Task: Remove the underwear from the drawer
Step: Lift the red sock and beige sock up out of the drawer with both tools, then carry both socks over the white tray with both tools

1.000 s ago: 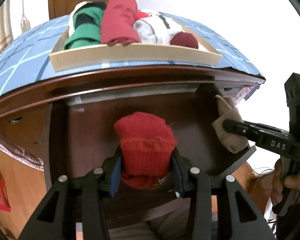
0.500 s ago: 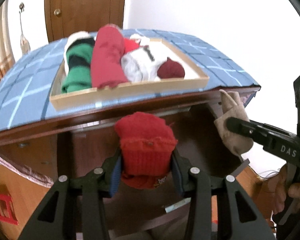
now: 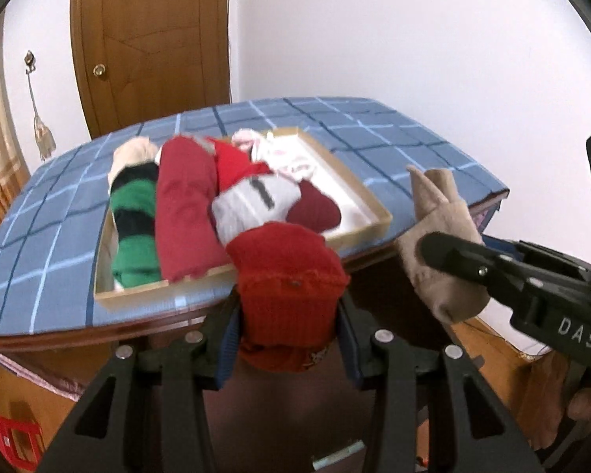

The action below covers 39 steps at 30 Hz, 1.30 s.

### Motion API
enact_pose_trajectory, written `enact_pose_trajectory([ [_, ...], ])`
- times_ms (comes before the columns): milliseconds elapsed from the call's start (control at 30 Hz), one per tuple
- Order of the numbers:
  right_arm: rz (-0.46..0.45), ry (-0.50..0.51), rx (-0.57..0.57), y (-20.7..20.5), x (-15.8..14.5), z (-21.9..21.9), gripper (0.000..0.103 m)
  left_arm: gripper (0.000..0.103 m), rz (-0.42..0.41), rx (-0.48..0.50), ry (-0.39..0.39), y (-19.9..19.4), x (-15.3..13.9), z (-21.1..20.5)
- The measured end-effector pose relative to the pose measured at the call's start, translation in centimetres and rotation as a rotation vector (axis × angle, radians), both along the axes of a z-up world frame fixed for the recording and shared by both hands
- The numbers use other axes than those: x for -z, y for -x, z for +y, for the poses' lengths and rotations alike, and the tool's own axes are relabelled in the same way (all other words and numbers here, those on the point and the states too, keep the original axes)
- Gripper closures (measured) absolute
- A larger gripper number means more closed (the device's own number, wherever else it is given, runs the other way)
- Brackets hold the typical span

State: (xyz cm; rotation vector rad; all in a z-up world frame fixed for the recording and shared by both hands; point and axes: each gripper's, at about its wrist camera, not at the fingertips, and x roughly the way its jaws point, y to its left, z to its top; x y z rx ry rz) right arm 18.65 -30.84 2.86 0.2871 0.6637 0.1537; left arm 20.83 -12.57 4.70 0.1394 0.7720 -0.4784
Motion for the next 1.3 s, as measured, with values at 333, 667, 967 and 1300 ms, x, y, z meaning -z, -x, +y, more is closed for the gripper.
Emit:
enact_pose_trajectory([
  [333, -0.075, 0.031, 0.035, -2.6, -2.7, -1.0, 0.071, 0.060, -0.062, -0.017, 0.033, -3.7, -2.5, -1.1],
  [667, -0.113, 0.064, 0.085, -6.5, -3.9, -2.5, 0.071, 0.060, -0.087, -0.070, 0.049, -7.5, -3.1, -1.2],
  [967, -0.104, 0.075, 0.099, -10.6, -3.2, -3.1, 0.071, 0.060, -0.100, -0.132, 0.027, -11.6, -2.9, -2.8],
  [1300, -0.081, 0.097, 0.123, -15.3, -2.3, -4.2, 0.071, 0.060, -0.078, -0.145, 0.010, -14.6, -1.8, -5.0],
])
